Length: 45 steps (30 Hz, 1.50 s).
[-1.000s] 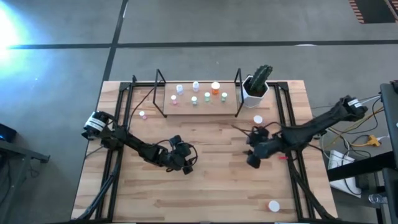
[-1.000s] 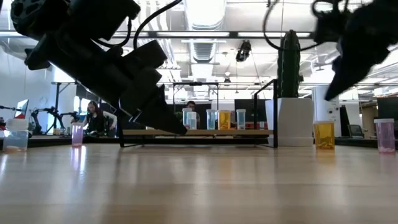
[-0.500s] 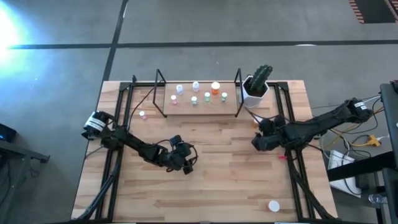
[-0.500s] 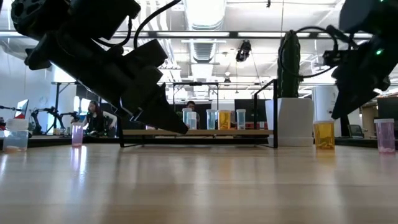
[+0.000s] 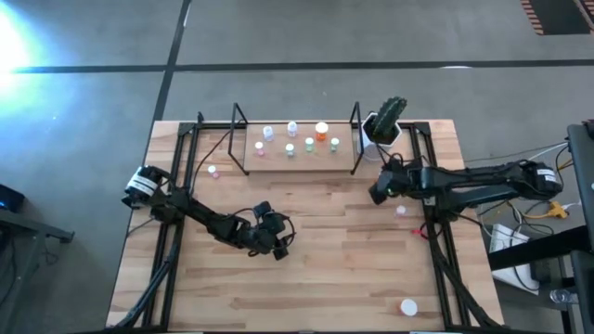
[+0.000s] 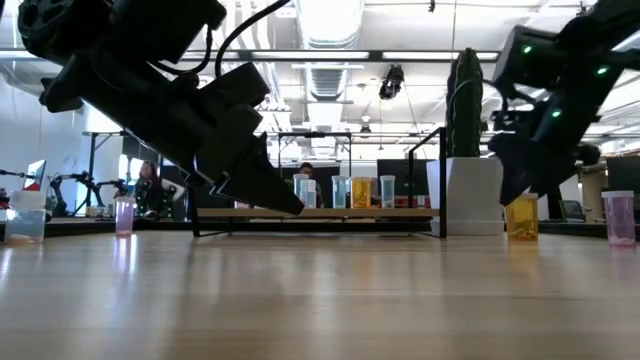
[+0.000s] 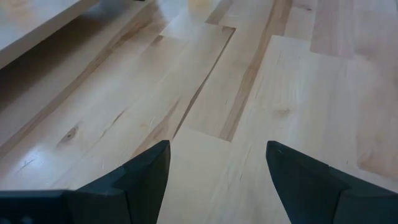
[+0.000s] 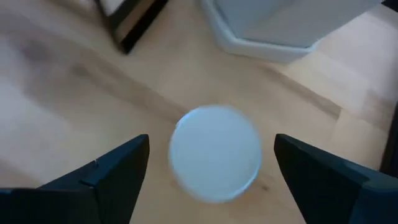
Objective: Pick and place medicine bottles onto shelf by color
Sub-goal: Put the top orange medicine bottle on the shelf
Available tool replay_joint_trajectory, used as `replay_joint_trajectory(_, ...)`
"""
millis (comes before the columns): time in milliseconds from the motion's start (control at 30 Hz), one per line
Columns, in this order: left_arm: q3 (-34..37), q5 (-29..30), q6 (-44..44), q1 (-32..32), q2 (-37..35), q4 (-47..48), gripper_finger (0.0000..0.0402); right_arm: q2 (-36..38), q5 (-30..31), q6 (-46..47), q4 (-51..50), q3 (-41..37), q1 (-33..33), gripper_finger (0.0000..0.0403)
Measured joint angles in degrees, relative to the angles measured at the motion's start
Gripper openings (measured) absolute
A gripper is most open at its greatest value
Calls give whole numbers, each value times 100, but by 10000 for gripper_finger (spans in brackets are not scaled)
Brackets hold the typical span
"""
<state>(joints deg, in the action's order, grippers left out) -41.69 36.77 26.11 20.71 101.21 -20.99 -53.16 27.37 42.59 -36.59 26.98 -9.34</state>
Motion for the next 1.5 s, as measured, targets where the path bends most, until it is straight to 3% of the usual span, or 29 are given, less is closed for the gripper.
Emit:
replay_joint_trajectory(133, 0, -2, 0, 0, 0, 0, 249, -218, -59, -244, 271, 0, -501, 329)
replay_joint_trajectory(300, 0, -2, 0, 0, 0, -2, 249, -429, -417, -512, 533, 0, -678, 315)
replay_joint_trajectory(567, 0, -4, 0, 0, 0, -98, 249, -461, -778, -514, 561, 0, -669, 250)
replay_joint_trajectory(767, 0, -4, 1, 0, 0, -101, 249, -412, -1469, -511, 555, 76, -574, 203)
replay_joint_trajectory(967, 0, -4, 1, 0, 0, -103, 249, -412, -1893, -311, 556, 149, -56, 193)
replay_joint_trajectory(1200, 0, -4, 0, 0, 0, -103, 249, -412, -1892, 100, 670, 348, 1016, 199)
replay_joint_trajectory(1500, 0, -4, 0, -11, 0, -105, 249, -749, -1893, -119, 1915, 854, 1945, 197)
